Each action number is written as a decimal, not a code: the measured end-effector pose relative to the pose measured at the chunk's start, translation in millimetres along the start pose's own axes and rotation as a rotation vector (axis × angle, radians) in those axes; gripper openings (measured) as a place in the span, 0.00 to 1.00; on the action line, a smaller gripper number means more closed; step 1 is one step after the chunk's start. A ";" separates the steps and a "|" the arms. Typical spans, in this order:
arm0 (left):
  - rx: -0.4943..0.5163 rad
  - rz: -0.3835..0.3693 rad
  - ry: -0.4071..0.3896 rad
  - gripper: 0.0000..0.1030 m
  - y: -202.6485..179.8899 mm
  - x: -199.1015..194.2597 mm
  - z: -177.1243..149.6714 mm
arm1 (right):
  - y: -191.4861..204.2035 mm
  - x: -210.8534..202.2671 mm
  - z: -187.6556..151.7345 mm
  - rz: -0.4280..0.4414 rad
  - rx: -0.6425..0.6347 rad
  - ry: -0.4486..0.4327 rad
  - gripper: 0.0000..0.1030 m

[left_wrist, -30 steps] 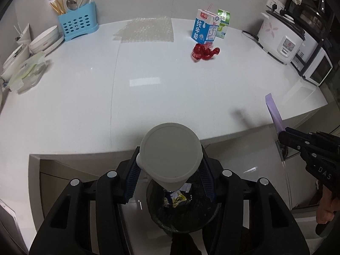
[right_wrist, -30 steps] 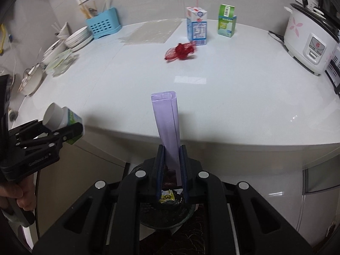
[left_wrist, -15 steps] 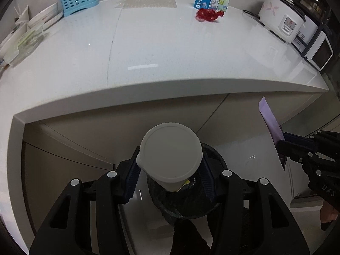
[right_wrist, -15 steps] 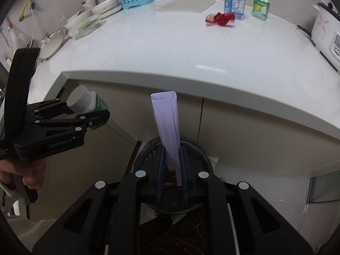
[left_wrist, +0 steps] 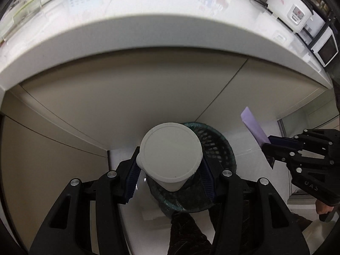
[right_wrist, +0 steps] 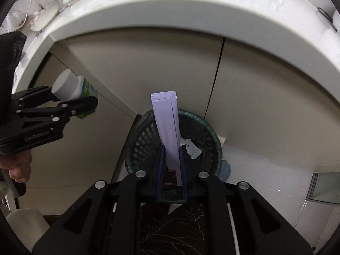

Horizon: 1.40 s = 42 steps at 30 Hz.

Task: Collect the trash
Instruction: 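Carry the bottle and purple packet with both tools down over the wastebasket, then open the right tool to drop the purple packet into the wastebasket, then open the left tool to drop the white pill bottle into the wastebasket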

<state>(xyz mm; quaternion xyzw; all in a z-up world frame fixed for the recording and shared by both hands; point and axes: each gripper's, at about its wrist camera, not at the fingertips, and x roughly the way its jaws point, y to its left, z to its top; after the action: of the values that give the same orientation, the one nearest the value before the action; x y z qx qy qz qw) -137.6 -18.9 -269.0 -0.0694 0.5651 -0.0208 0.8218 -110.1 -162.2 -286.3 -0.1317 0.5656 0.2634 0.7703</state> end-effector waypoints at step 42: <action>-0.016 0.033 0.100 0.49 -1.6 40.7 -17.6 | -6.8 36.9 -11.0 -0.025 0.046 0.029 0.71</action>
<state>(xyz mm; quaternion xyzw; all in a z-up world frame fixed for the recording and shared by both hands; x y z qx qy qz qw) -139.2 -26.6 -312.7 -0.0656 0.6068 -0.0061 0.7922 -107.0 -163.8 -325.3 -0.1245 0.5808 0.2387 0.7682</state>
